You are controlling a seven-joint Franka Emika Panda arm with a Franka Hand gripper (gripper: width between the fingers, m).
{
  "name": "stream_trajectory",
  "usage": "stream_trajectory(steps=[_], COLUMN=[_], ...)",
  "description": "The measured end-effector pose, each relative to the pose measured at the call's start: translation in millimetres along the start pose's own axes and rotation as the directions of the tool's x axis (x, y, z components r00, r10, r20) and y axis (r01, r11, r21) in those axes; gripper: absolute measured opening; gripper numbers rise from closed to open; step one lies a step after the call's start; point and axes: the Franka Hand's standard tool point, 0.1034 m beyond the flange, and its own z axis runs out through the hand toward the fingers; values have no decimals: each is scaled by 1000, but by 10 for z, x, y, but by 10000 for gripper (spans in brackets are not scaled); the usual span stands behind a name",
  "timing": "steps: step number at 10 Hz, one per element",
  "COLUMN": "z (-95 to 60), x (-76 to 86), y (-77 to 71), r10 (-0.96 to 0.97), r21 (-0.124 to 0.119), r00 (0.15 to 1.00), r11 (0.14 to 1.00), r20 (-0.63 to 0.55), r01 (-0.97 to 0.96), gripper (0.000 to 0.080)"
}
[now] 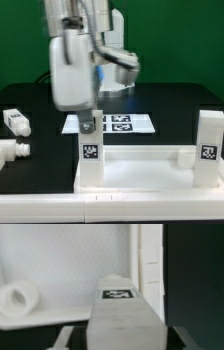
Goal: Assemble desk
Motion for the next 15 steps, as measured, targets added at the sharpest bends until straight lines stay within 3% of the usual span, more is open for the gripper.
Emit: stream_trajectory(steps=[1,4,5,6,7,8,9,10,11,15], z=[-1,1,2,2,1,-17,-183,-305,-249,-213], x=[-13,-14,-13,-9,12,-21,-305,-384,-281,-313], y=[37,44,44,44,46,69,156,342,317,300], r10=[50,62,57,26,-7,-30,-56,-80,-70,-79], r21=[11,7,7,6,3,-13,-18,-17,-21,-22], r00=[999,998,998,1000,1000,1000,998,997,998,997], r11=[999,998,998,1000,1000,999,998,997,997,997], r20=[1,-11,-12,-12,-12,-8,-5,14,-5,-10], r01=[-50,-62,-57,-26,7,30,55,80,69,79], gripper=[288,316,504,504,625,625,645,645,649,649])
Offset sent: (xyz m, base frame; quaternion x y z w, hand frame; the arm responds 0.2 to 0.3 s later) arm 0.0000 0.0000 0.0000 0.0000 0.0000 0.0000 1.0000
